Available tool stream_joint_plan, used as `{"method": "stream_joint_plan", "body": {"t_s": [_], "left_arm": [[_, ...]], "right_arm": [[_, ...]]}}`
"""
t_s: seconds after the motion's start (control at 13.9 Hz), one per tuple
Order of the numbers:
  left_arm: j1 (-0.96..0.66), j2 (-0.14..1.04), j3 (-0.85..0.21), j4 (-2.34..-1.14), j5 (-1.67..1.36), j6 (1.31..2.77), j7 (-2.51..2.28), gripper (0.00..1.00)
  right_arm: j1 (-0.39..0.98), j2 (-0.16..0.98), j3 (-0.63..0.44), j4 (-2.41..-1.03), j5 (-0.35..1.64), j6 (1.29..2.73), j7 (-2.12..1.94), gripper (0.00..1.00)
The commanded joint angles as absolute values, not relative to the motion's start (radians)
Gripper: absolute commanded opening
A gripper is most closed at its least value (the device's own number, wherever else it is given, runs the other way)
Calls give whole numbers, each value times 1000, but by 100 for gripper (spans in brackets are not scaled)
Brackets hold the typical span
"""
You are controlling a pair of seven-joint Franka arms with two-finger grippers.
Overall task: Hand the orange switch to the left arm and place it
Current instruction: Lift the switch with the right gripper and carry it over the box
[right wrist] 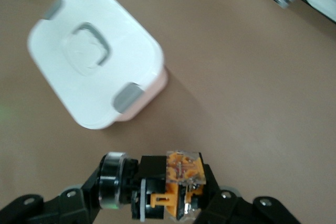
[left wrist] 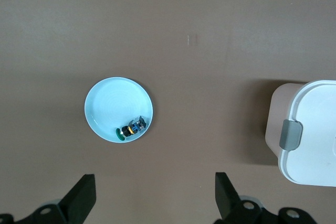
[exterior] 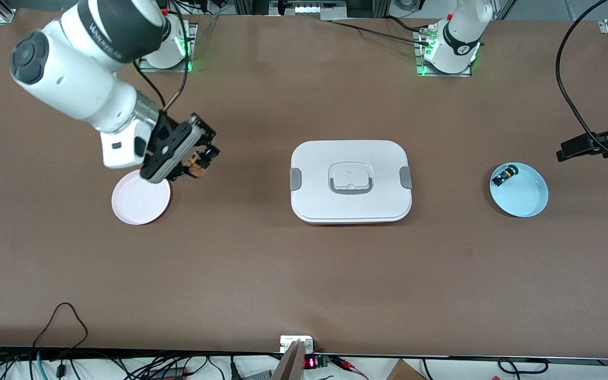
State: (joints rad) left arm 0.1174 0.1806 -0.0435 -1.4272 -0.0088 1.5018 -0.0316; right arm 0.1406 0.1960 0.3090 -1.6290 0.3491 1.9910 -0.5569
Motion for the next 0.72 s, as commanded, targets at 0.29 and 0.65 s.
{"method": "stream_joint_plan", "body": {"t_s": [0.29,0.65], "left_arm": [[178,230,-29,-1466,-516,1430,-41,100],[176,255,-29,-1730,-1149,1493,-16,100]], "right_arm": [[166,224,365,-1617,763,2086,-1115,9],[169,301,362,-1620,1269,2095,-1516,9]]}}
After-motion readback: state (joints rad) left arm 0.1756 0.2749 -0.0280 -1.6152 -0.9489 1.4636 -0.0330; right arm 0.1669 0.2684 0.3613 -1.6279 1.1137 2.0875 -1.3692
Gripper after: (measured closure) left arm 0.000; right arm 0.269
